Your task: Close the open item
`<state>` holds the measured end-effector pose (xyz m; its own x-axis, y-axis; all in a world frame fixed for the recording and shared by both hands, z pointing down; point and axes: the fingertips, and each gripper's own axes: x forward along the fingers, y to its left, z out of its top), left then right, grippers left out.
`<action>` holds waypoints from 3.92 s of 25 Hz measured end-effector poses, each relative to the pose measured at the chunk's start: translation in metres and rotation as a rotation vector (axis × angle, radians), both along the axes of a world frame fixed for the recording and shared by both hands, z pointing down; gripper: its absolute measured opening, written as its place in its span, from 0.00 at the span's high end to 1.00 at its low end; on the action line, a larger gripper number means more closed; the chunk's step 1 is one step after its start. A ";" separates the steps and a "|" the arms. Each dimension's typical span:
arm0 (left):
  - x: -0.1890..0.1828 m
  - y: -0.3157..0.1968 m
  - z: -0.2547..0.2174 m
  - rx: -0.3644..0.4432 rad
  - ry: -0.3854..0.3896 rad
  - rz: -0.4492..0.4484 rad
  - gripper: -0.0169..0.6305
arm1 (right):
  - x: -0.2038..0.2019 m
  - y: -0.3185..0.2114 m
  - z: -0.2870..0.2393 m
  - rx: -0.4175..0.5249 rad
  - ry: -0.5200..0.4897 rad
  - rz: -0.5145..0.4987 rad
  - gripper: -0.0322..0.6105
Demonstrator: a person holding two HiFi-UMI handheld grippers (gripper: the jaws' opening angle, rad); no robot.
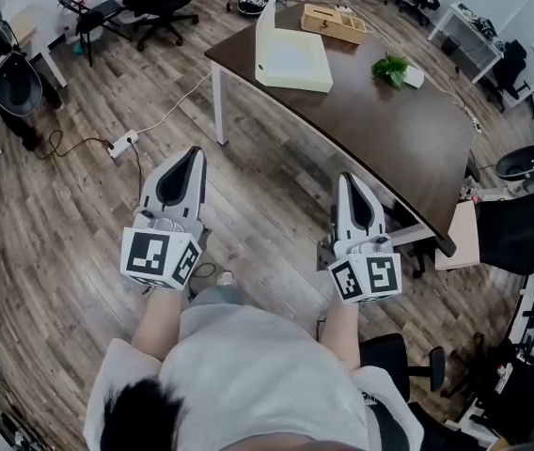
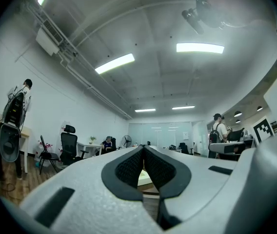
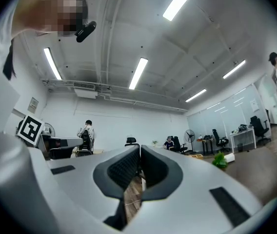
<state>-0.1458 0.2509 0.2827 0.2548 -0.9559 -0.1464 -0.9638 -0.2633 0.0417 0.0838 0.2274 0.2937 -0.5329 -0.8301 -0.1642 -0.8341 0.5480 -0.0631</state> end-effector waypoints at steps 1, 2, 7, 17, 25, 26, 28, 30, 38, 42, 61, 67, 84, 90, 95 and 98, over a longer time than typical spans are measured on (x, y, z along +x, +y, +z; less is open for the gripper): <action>-0.003 -0.005 0.000 0.002 0.000 0.003 0.96 | -0.004 -0.005 0.000 0.001 -0.001 0.001 0.93; -0.006 -0.011 -0.001 0.003 -0.001 0.007 0.96 | -0.008 -0.010 0.000 0.002 -0.002 0.002 0.93; -0.027 -0.033 0.001 0.004 0.002 0.013 0.96 | -0.028 -0.031 -0.001 0.013 -0.006 0.007 0.93; -0.051 -0.065 0.007 -0.002 0.010 0.035 0.96 | -0.051 -0.058 0.003 0.008 0.004 0.025 0.93; -0.051 -0.098 0.013 -0.005 0.023 0.038 0.96 | -0.050 -0.089 0.005 0.007 0.018 0.027 0.93; -0.050 -0.103 0.014 -0.005 0.023 0.037 0.96 | -0.048 -0.096 0.006 0.007 0.015 0.027 0.93; -0.048 -0.115 0.014 -0.007 0.019 0.032 0.96 | -0.045 -0.108 0.007 0.007 0.008 0.026 0.93; -0.047 -0.127 0.014 -0.008 0.016 0.027 0.96 | -0.043 -0.123 0.007 0.006 0.005 0.025 0.93; -0.034 -0.195 0.009 0.006 0.020 -0.002 0.96 | -0.034 -0.198 -0.001 0.028 0.003 -0.015 0.93; -0.024 -0.232 0.000 0.018 0.021 -0.023 0.96 | -0.026 -0.238 -0.009 0.039 0.007 -0.038 0.93; 0.027 -0.334 0.000 0.014 0.004 -0.113 0.96 | 0.022 -0.360 -0.002 0.035 -0.013 -0.134 0.93; 0.028 -0.343 0.002 0.002 -0.007 -0.125 0.96 | 0.018 -0.371 -0.002 0.032 -0.019 -0.155 0.93; 0.003 -0.435 0.030 -0.059 0.016 -0.096 0.96 | -0.014 -0.450 0.003 0.017 0.018 -0.162 0.93; -0.008 -0.468 0.056 -0.120 0.011 -0.093 0.83 | -0.030 -0.482 0.011 -0.011 0.025 -0.170 0.93; -0.011 -0.489 0.081 -0.173 -0.009 -0.081 0.73 | -0.042 -0.500 0.023 -0.047 0.031 -0.172 0.93; -0.012 -0.501 0.101 -0.216 -0.013 -0.072 0.69 | -0.046 -0.507 0.032 -0.064 0.035 -0.169 0.93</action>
